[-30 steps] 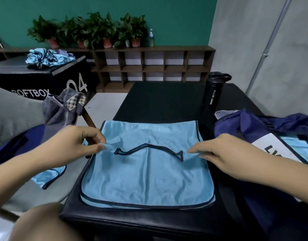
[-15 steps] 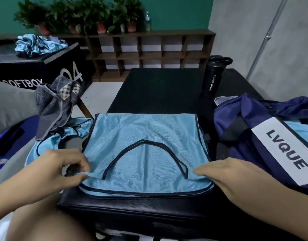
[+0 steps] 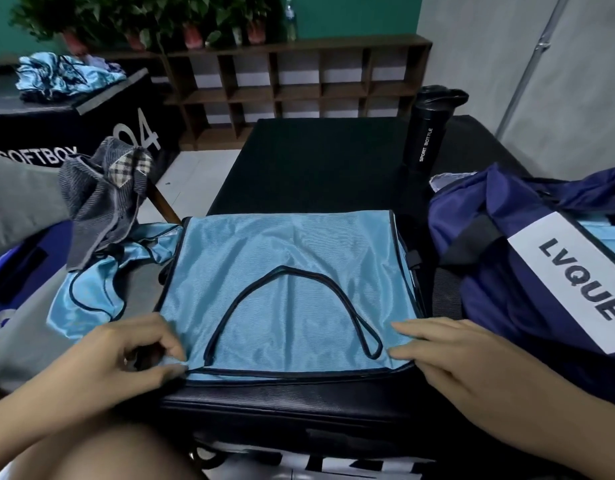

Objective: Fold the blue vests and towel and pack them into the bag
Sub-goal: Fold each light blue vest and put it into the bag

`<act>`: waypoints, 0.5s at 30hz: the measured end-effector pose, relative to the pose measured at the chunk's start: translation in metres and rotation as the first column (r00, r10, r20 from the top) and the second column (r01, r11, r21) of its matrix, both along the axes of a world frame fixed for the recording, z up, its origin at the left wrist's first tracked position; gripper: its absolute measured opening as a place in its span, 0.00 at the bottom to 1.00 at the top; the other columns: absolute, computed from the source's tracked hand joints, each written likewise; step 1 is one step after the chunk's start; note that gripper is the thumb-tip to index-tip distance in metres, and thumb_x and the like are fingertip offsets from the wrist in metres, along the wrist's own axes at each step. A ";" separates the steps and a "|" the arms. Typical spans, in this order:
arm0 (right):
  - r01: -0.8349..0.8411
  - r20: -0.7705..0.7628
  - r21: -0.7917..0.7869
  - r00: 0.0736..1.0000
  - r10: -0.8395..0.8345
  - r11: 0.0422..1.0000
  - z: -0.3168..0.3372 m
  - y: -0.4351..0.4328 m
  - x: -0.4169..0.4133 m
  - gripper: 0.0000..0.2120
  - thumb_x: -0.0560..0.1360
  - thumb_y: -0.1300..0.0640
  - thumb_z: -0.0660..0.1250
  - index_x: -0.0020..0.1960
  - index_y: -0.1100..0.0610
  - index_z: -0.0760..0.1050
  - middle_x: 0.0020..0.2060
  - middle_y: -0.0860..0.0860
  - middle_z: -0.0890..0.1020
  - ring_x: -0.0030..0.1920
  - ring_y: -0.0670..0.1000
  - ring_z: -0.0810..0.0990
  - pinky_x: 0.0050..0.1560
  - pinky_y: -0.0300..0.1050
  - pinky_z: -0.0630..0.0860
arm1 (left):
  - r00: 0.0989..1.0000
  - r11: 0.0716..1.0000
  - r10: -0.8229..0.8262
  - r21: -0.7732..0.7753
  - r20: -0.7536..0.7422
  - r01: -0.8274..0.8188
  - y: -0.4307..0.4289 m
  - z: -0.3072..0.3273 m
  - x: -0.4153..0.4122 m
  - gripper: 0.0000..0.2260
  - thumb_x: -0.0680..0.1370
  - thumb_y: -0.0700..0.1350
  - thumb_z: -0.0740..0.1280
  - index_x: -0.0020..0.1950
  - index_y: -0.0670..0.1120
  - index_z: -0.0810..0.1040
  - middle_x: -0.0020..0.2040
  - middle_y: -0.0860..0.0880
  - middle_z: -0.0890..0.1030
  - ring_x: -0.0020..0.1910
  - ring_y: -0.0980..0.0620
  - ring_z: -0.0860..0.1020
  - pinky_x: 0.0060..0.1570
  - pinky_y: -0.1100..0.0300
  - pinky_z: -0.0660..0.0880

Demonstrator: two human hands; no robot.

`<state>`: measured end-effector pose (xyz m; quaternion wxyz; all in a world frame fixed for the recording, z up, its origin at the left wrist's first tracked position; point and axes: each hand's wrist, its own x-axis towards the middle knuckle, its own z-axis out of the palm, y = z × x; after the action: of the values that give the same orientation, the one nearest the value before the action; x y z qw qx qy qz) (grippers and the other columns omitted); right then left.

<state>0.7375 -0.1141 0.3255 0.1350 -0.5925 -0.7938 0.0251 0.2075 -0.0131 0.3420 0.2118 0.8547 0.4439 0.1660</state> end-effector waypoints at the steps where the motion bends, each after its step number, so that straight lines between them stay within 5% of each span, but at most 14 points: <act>1: -0.047 -0.082 -0.062 0.996 0.042 0.997 0.012 0.006 -0.023 0.16 0.81 0.48 0.60 0.64 0.35 0.79 0.69 0.32 0.77 0.66 0.34 0.73 0.65 0.36 0.68 | 0.998 0.999 0.046 -0.019 0.050 -0.045 0.001 0.002 0.001 0.12 0.75 0.58 0.75 0.52 0.51 0.86 0.46 0.53 0.84 0.39 0.55 0.82 0.40 0.59 0.76; 5: -0.110 -0.101 -0.023 0.989 0.107 0.994 0.012 0.025 -0.050 0.14 0.82 0.54 0.66 0.63 0.38 0.81 0.64 0.33 0.78 0.60 0.37 0.76 0.64 0.38 0.65 | 0.922 0.948 0.318 -0.058 0.220 -0.313 0.016 -0.001 0.003 0.12 0.78 0.60 0.75 0.53 0.53 0.86 0.45 0.52 0.85 0.36 0.49 0.81 0.39 0.55 0.78; 7: -0.078 -0.130 0.001 0.988 0.078 0.997 0.017 0.021 -0.052 0.15 0.83 0.50 0.61 0.64 0.38 0.81 0.63 0.34 0.77 0.59 0.40 0.77 0.63 0.42 0.65 | 0.883 0.904 0.426 -0.053 0.198 -0.425 0.027 -0.005 0.005 0.03 0.79 0.51 0.76 0.52 0.56 0.85 0.45 0.55 0.85 0.38 0.51 0.80 0.42 0.57 0.77; 10: -0.125 -0.041 -0.012 0.991 0.125 0.992 0.002 0.019 -0.065 0.17 0.82 0.48 0.60 0.67 0.36 0.79 0.68 0.39 0.74 0.60 0.46 0.74 0.60 0.48 0.68 | 0.818 0.825 0.560 0.002 0.132 -0.565 0.042 -0.011 0.008 0.08 0.77 0.45 0.78 0.51 0.57 0.83 0.45 0.60 0.82 0.40 0.55 0.80 0.43 0.61 0.73; 15: -0.219 -0.017 0.045 0.975 0.220 0.975 -0.012 0.014 -0.058 0.22 0.79 0.53 0.69 0.70 0.36 0.78 0.79 0.47 0.68 0.72 0.51 0.71 0.64 0.53 0.68 | 0.731 0.732 0.681 -0.084 0.047 -0.676 0.057 -0.011 0.014 0.11 0.77 0.52 0.78 0.52 0.54 0.78 0.44 0.55 0.83 0.44 0.51 0.81 0.48 0.50 0.73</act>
<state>0.6794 -0.0998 0.3138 0.1528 -0.4978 -0.8532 0.0293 0.2213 0.0442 0.3313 0.1792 0.6202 0.7216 0.2500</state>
